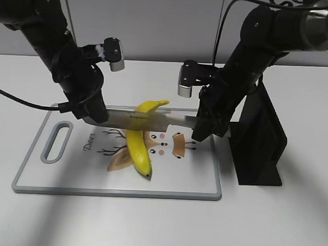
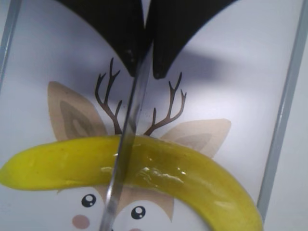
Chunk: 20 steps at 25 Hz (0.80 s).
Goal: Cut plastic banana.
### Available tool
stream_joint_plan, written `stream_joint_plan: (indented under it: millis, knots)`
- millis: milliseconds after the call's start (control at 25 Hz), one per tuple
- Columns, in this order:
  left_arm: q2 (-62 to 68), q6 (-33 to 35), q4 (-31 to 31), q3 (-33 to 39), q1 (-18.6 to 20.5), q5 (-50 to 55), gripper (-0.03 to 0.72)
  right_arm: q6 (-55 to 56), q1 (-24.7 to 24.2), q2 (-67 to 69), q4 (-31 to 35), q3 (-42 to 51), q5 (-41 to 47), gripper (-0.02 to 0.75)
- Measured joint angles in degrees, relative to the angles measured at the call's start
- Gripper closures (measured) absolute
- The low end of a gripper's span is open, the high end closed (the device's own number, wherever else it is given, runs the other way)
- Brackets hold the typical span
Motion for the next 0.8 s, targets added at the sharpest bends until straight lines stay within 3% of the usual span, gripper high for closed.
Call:
stream_joint_plan:
  millis: [640, 800]
  knots:
    - [-7.8, -0.9, 1.5, 1.1, -0.4, 1.4, 0.663, 0.5, 0.3, -9.1, -1.4, 0.7, 0.6, 0.549]
    - [-11.2, -1.5, 1.9, 1.1, -0.6, 1.8, 0.612, 2.8, 0.5, -11.9, -2.0, 0.7, 2.2, 0.550]
